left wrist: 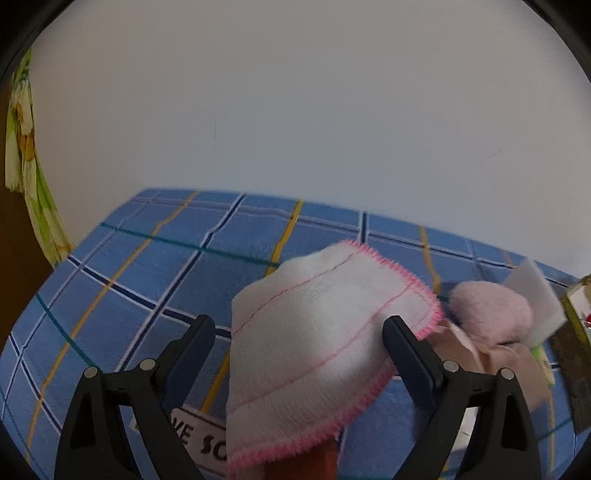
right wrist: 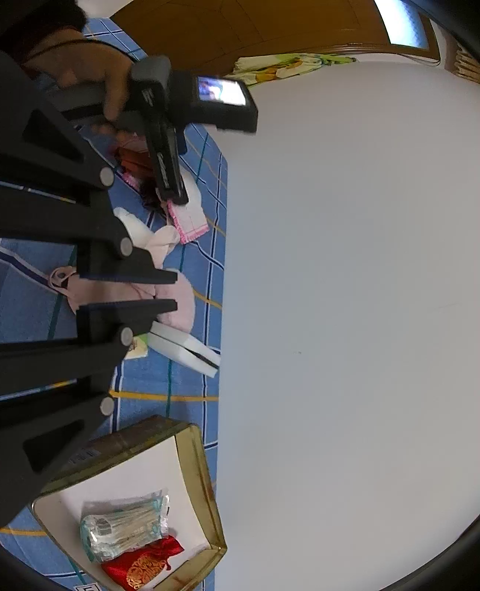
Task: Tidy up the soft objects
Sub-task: 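Grasp the white pink-edged cloth with the left tool while the right tool grasps the pink bra, then lift the white cloth with the left tool while the right tool lifts the pink bra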
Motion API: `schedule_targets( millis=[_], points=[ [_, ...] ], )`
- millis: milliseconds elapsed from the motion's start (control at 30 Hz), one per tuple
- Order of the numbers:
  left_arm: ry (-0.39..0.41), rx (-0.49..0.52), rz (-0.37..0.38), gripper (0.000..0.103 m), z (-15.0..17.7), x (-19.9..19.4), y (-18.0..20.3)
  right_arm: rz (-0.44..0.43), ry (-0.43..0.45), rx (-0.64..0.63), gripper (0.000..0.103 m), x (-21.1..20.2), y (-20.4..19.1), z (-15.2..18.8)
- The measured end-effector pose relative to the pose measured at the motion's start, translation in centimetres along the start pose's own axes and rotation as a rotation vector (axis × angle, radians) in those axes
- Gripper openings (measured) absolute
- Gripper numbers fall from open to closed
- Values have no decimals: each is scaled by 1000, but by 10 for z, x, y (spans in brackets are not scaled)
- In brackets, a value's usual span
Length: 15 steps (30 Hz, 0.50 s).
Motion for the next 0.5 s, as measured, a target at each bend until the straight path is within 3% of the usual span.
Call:
schedule_targets(
  millis=[33, 100, 133, 300, 400, 500],
  points=[
    [-19, -11, 18, 93, 0, 4, -2, 4, -2, -2, 8, 1, 0, 0],
    [-9, -26, 73, 74, 1, 2, -4, 5, -8, -5, 8, 3, 0, 0],
    [-7, -27, 93, 71, 2, 2, -5, 2, -14, -5, 8, 4, 0, 1],
    [33, 15, 86, 44, 4, -6, 2, -11, -33, 4, 8, 8, 1, 5],
    [125, 25, 81, 35, 5, -28, 2, -4, -7, 1, 8, 5, 2, 4],
    [210, -25, 167, 34, 9, -54, -6, -7, 19, 9, 8, -2, 1, 4]
  ],
)
Point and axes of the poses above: each gripper's, at about its wrist camera, not at the fingertips, and x roughly the way its jaws point, y to its right, z to its underside, the point moved 6 cm from there along x, roughly the way its jaws point, and after that the axes turned 15 degrees about -y, right-handed, at the moved point
